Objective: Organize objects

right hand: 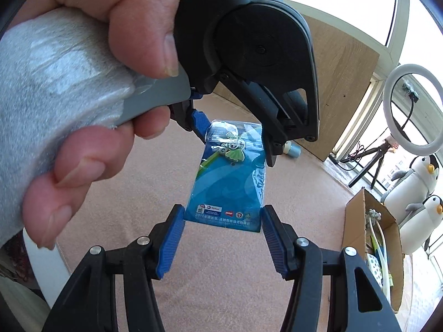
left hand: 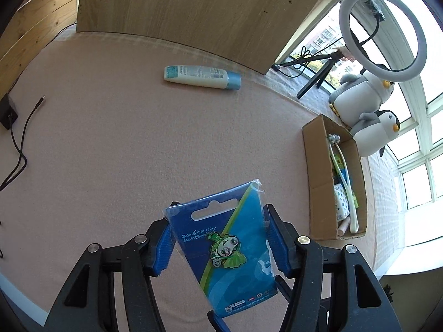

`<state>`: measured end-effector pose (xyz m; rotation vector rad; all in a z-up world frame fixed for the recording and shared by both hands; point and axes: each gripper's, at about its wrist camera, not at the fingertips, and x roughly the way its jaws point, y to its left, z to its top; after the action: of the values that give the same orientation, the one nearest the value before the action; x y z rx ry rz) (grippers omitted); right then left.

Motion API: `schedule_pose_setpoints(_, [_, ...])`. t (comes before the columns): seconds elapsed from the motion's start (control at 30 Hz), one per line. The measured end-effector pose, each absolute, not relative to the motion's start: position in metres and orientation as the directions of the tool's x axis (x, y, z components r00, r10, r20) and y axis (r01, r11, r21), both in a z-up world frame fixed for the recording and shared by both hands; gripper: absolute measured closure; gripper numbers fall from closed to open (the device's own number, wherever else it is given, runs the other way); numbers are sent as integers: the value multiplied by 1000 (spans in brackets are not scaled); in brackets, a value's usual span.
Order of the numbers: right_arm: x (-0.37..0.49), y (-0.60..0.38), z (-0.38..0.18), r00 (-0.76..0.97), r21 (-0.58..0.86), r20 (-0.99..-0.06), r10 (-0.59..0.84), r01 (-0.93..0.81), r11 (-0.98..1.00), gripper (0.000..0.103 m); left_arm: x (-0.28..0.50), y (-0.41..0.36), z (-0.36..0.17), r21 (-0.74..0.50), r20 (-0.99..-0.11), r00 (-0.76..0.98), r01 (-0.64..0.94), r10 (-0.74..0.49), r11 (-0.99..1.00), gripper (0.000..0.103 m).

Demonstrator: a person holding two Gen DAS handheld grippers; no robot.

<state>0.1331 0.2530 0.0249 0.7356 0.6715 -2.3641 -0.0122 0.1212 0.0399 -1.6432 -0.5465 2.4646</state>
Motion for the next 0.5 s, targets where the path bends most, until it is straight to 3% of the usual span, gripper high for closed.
schedule_pose_setpoints(0.27, [102,317,52,-772,-277,-556,-308,521,-807,51,-51,222,82,-322,-848,-425,-63,317,-945,41])
schedule_pose_setpoints(0.5, [78,398,58,-818,-256,-540,-197,383,-887,51,-76,342,89,-303,-846,-385,-221,369,-927,42])
